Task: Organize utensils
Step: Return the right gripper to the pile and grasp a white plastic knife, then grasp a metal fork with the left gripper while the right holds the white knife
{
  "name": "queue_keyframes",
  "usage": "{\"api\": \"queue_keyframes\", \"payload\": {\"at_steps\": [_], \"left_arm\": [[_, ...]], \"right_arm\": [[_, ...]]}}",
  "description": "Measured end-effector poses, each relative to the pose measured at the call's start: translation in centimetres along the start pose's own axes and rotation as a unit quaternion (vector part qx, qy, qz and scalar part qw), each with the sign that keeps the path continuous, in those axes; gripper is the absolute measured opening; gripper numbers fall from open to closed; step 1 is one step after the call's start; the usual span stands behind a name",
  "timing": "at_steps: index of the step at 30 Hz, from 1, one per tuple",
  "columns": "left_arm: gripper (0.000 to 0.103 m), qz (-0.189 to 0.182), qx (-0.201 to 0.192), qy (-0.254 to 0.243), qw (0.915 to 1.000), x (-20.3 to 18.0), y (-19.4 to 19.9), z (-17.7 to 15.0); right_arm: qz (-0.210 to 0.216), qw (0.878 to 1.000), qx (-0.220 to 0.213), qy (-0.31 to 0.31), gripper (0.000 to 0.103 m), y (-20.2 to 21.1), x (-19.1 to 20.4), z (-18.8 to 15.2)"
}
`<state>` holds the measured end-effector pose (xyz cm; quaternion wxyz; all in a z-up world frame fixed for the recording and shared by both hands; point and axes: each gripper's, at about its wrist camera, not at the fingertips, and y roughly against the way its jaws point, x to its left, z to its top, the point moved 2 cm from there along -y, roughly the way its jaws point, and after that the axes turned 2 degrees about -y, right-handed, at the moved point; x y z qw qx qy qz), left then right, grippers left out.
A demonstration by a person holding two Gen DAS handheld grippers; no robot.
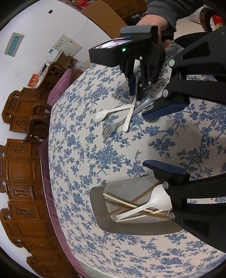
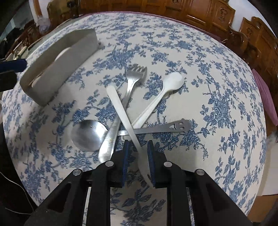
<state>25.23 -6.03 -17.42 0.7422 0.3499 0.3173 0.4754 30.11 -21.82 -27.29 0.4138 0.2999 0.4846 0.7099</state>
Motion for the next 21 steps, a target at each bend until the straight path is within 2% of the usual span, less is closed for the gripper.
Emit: {"api": "queue_keyframes", "payload": {"at_steps": [7, 9, 13, 21], "left_arm": [[0.047, 0.002, 0.004, -0.002, 1.0, -0.3, 0.0, -0.3], [0.047, 0.003, 0.005, -0.002, 1.0, -0.4, -0.1, -0.4], [0.047, 0.005, 0.006, -0.001, 1.0, -0.5, -0.1, -0.4], [0.047, 0.005, 0.012, 0.003, 0.9999, -1.0, -1.0, -0.3]], "right_arm": [[0.003, 1.0, 0.008, 0.01, 0.023, -0.3, -0.3, 0.0], [0.012, 1.0, 0.01, 0.012, 0.011, -0.5, -0.2, 0.3], [0.02, 1.0, 0.011, 0.015, 0.007, -0.4, 0.3, 0.4], [0.035, 0.998, -0.038, -0.038, 0.007, 3.1, 0.0, -1.0]]}}
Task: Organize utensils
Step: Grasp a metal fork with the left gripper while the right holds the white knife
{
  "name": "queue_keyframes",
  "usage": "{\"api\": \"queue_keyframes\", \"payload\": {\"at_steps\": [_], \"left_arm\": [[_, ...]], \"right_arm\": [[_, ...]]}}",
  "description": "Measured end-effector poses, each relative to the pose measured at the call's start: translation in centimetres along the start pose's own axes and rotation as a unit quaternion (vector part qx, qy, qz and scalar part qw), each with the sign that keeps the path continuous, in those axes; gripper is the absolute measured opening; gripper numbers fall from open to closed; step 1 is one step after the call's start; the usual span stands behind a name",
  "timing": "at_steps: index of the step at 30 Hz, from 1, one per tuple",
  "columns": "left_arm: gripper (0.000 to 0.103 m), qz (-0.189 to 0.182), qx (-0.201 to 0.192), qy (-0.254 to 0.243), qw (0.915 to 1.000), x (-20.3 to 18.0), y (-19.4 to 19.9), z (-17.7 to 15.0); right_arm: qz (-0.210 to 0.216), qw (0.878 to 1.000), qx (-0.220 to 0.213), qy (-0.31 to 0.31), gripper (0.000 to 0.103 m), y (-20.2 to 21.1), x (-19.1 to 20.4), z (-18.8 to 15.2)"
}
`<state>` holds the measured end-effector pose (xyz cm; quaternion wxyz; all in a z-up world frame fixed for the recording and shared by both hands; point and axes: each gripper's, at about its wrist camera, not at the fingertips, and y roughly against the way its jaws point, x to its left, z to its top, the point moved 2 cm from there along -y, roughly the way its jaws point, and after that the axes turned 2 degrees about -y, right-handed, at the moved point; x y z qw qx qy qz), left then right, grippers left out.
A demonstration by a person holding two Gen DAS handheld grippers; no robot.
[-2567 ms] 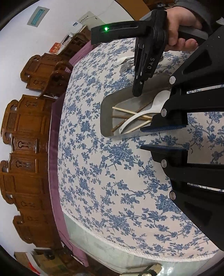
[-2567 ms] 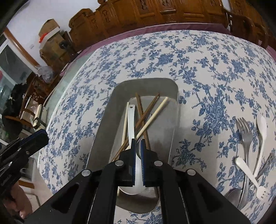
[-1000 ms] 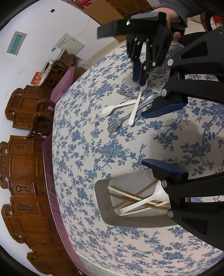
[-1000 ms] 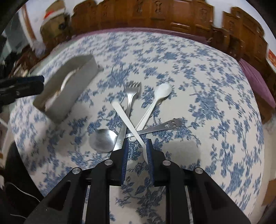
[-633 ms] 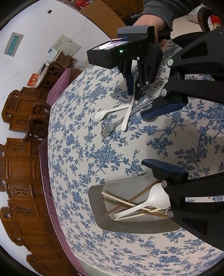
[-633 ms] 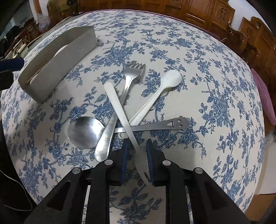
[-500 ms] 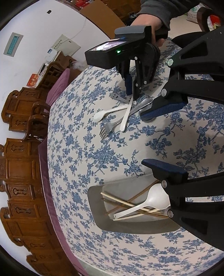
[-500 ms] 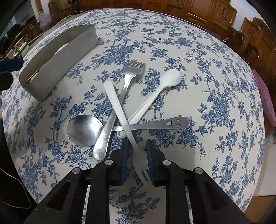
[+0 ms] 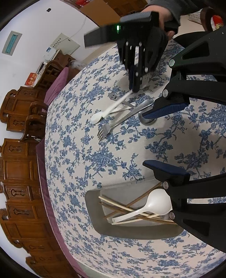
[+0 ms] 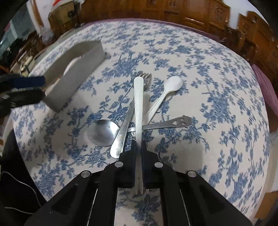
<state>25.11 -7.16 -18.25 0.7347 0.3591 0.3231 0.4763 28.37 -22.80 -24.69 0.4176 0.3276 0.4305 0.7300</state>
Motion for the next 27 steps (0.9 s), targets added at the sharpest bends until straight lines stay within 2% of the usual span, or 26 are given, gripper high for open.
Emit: {"api": "queue_keyframes", "payload": {"at_steps": [13, 27], "left_arm": [[0.047, -0.007, 0.018, -0.008, 0.9998, -3.1, -4.5, 1.7], [0.044, 0.005, 0.041, 0.004, 0.9991, -3.8, -11.0, 4.4]], "right_arm": [[-0.004, 0.997, -0.036, -0.07, 0.007, 3.6, -2.1, -2.8], [-0.003, 0.996, -0.039, -0.079, 0.007, 3.4, -3.3, -5.1]]}}
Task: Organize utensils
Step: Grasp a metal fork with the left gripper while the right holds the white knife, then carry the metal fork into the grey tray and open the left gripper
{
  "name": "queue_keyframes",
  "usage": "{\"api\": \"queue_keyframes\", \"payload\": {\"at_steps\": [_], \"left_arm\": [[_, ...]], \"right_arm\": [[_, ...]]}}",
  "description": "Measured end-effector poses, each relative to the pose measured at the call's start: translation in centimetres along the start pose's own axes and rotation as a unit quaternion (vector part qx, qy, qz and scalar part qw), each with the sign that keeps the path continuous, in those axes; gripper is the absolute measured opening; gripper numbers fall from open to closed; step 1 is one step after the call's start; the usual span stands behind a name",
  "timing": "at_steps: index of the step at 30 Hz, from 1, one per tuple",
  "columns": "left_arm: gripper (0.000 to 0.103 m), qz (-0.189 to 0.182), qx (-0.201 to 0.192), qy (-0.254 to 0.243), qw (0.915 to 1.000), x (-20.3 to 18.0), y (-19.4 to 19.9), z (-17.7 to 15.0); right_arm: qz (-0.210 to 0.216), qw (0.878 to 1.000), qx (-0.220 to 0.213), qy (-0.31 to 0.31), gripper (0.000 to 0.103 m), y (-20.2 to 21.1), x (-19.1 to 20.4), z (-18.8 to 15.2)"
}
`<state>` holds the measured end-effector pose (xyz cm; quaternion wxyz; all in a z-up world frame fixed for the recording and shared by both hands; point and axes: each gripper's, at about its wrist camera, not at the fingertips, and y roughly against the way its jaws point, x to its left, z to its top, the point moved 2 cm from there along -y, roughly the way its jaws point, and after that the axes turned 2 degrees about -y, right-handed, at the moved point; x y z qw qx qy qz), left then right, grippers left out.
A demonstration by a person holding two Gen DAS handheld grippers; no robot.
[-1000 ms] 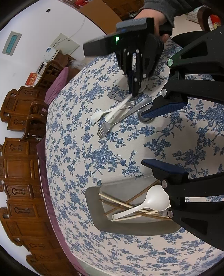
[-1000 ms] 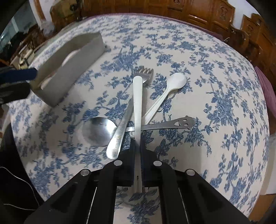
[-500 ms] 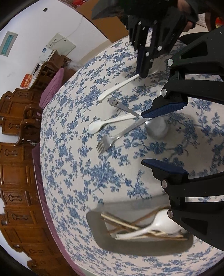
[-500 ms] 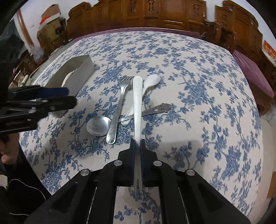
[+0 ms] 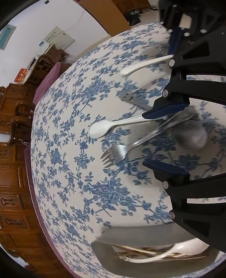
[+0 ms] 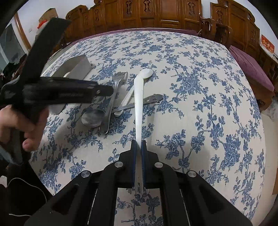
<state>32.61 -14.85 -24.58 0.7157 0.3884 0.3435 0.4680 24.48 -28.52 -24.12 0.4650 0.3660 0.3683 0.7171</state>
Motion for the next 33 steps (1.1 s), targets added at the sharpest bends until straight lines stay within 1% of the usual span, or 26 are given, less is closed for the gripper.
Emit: {"api": "queue_keyframes", "payload": {"at_steps": [4, 7, 11, 14, 19, 20, 21, 28, 33], "left_arm": [[0.043, 0.008, -0.001, 0.004, 1.0, 0.5, -1.3, 1.0], [0.039, 0.01, 0.001, 0.015, 0.9998, 1.1, -2.2, 1.6], [0.028, 0.003, 0.008, 0.028, 0.9996, 1.8, -3.3, 2.0], [0.023, 0.006, 0.002, 0.023, 0.9997, 1.7, -3.5, 2.3], [0.021, 0.008, -0.006, 0.011, 0.9999, 1.3, -3.8, 2.5], [0.017, 0.003, -0.005, 0.007, 1.0, 1.2, -3.9, 2.5], [0.004, -0.002, -0.002, 0.007, 1.0, 1.1, -3.9, 2.5], [0.002, -0.009, -0.005, -0.001, 0.9999, 0.4, -3.1, 2.2], [0.002, -0.008, -0.021, -0.012, 0.9997, 0.1, -1.0, 2.2]], "right_arm": [[0.002, 1.0, 0.0, -0.005, 0.007, -0.2, -0.5, -0.2], [0.002, 1.0, 0.0, -0.007, 0.007, -0.2, -0.8, -0.2], [0.002, 1.0, -0.001, -0.011, 0.007, -0.2, -1.3, -0.2], [0.001, 1.0, -0.001, -0.013, 0.007, -0.2, -1.5, -0.2], [0.0, 1.0, -0.001, -0.016, 0.007, -0.1, -1.7, -0.4], [0.0, 1.0, 0.0, -0.016, 0.007, -0.1, -1.7, -0.5], [0.0, 1.0, 0.0, -0.017, 0.007, -0.1, -1.7, -0.5], [0.0, 1.0, -0.002, -0.015, 0.007, 0.1, -1.3, -0.6], [0.0, 1.0, -0.007, -0.012, 0.007, 0.5, -0.4, -0.2]]}}
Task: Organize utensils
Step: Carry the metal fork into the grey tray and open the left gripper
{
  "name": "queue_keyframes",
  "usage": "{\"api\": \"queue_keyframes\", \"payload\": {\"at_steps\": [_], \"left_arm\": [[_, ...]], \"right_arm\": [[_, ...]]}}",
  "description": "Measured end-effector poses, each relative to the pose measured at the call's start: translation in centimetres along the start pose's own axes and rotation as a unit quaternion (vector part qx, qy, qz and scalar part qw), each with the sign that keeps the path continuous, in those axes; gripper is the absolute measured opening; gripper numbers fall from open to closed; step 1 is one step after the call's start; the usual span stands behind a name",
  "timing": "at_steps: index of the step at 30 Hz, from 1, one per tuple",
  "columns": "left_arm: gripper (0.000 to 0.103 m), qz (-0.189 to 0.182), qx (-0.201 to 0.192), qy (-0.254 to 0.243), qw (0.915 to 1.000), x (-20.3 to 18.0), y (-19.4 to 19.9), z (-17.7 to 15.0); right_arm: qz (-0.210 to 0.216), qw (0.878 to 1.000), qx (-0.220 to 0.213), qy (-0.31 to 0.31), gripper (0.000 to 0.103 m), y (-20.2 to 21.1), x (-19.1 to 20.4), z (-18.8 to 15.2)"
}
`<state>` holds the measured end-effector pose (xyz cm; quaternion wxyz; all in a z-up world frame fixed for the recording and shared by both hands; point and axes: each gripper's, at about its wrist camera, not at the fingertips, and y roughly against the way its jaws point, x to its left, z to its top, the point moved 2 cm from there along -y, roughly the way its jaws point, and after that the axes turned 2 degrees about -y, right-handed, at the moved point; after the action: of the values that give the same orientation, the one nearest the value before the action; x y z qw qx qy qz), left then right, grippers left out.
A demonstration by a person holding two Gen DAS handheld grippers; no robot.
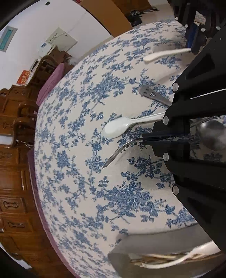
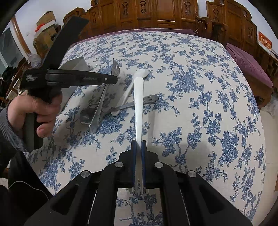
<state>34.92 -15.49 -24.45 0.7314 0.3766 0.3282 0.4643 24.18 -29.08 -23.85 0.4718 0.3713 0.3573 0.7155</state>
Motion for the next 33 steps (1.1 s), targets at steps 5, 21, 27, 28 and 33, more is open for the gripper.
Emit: {"api": "queue_keyframes", "payload": {"at_steps": [5, 21, 27, 28, 33], "left_arm": [[0.002, 0.004, -0.021, -0.009, 0.9997, 0.1, 2.8, 0.0], [0.002, 0.025, -0.06, -0.008, 0.9979, 2.8, 11.0, -0.7], [0.002, 0.034, -0.071, -0.005, 0.9969, 4.8, 13.5, -1.2], [0.002, 0.035, -0.074, -0.004, 0.9966, 5.3, 14.0, -1.2], [0.002, 0.041, -0.084, 0.002, 0.9957, 7.3, 15.7, -1.5]], "right_arm": [[0.001, 1.0, -0.012, 0.002, 0.007, 0.6, 1.3, 0.7], [0.013, 0.999, -0.044, 0.014, 0.007, 2.5, 6.2, 3.5], [0.023, 0.998, -0.058, 0.018, 0.007, 3.0, 8.0, 5.3], [0.025, 0.998, -0.061, 0.018, 0.007, 3.1, 8.3, 5.6], [0.037, 0.996, -0.074, 0.028, 0.007, 3.6, 10.2, 6.9]]}}
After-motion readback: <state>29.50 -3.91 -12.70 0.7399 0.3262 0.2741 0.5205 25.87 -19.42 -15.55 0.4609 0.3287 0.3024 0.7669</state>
